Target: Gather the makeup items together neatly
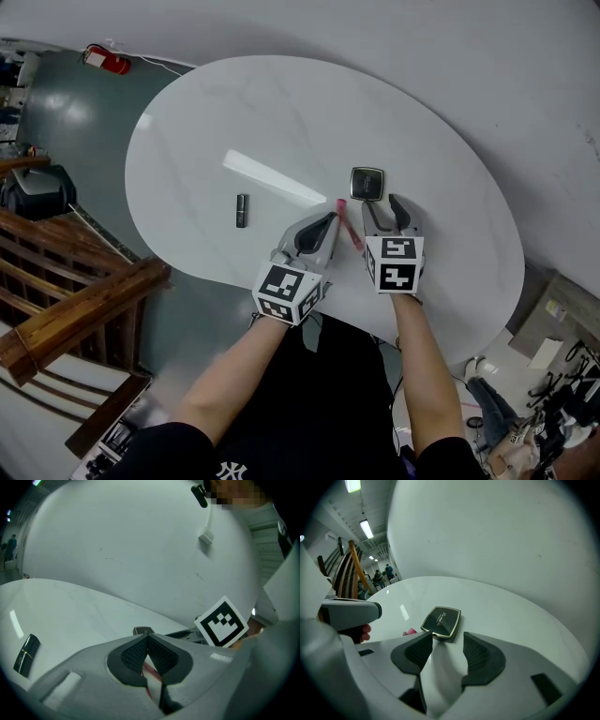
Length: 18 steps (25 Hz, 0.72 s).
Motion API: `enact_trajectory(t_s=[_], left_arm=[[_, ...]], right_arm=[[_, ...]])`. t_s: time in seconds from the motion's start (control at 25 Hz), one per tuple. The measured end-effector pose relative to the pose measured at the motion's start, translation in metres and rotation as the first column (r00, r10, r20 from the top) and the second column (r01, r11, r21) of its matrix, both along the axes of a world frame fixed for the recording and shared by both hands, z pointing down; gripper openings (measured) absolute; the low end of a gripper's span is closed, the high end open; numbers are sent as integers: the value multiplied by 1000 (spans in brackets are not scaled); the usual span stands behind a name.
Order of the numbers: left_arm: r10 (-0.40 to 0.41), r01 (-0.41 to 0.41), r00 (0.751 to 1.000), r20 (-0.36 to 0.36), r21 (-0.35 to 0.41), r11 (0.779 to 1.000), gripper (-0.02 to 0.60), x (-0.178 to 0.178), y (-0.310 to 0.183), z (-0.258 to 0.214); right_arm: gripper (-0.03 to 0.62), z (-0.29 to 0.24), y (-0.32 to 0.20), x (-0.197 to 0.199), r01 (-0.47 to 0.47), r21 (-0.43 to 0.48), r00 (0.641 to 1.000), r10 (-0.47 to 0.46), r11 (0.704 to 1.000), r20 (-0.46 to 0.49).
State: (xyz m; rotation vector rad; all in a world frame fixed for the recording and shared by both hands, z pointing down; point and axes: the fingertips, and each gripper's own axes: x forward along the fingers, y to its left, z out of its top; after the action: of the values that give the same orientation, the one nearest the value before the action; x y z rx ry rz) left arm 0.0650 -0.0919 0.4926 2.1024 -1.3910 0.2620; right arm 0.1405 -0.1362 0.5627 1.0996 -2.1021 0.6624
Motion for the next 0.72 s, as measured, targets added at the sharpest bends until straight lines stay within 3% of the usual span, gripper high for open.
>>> enact_trajectory(t_s=[0.28,0.36,0.52,0.72], left_arm=[[3,-3,1000,-1,0,1000,8,5,-2,0],[2,-2,1000,0,2,1000,8,4,-3,-1],[-6,6,1000,3,3,1000,8,-2,-3,-2],[-16,16,1000,5,5,1000,8,-8,-5,-1]], right_arm=[[210,-7,-21,21,-32,28,999,33,999,-16],[227,-12,-20,12,4,27,1000,-4,1000,7],[330,-7,-15,-9,102,18,995,-102,995,-16],[351,6,-22,-16,173,18,980,-171,985,-103]])
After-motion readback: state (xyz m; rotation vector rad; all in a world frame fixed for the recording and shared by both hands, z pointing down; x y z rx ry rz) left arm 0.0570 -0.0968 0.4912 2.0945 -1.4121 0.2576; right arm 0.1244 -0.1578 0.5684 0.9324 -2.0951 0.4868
